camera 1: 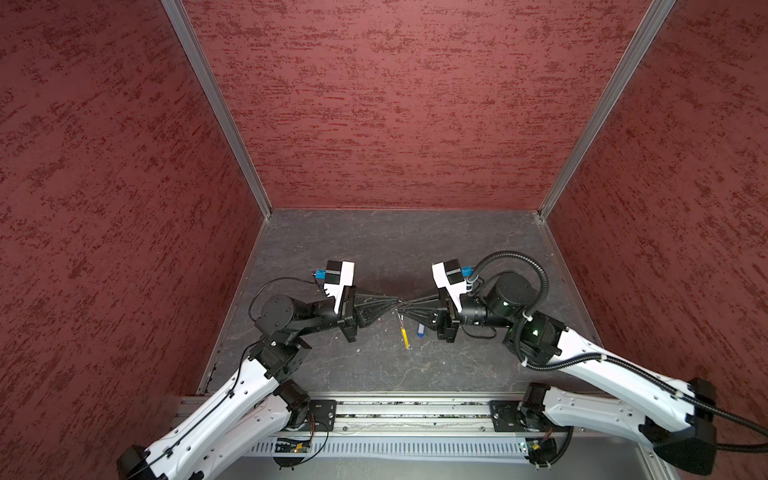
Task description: Remove the keys from the keyring
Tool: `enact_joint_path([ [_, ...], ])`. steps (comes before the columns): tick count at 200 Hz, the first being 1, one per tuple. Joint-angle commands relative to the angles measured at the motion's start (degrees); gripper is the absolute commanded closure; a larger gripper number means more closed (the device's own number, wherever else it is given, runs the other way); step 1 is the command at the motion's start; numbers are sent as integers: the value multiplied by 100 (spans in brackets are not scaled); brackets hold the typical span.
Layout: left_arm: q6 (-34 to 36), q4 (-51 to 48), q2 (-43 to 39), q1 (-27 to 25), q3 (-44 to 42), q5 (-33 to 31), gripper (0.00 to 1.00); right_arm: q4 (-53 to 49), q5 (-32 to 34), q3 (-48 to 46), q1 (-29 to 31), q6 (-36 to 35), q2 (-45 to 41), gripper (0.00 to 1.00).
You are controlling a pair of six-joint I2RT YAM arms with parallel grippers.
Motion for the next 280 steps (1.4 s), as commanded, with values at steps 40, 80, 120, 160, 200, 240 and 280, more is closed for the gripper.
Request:
enact_joint_path([
  [40, 55, -370, -108, 33, 176, -273, 87, -323, 148, 183, -28, 53, -72, 100],
  [80, 347, -1568, -82, 38, 580, -303, 53, -1584, 344, 807, -27, -202, -28, 100],
  [120, 704, -2858, 246, 54, 1164, -70, 51, -2970, 540, 1566, -27, -699, 238, 100],
  [160, 1059, -3659, 388, 118, 1600, 160, 55, -3690, 701, 2086, -27, -994, 477, 100],
  [200, 1227, -4175, 477, 253, 1910, 305, 74, -4035, 774, 2373, -27, -1160, 603, 100],
  [240, 1169, -4296, 627, 573, 2082, 880, 70, -4135, 781, 2460, -31, -1213, 675, 100],
  [280, 1302, -4430, 781, 575, 2228, 1060, 71, -4111, 820, 2503, -27, -1215, 693, 100],
])
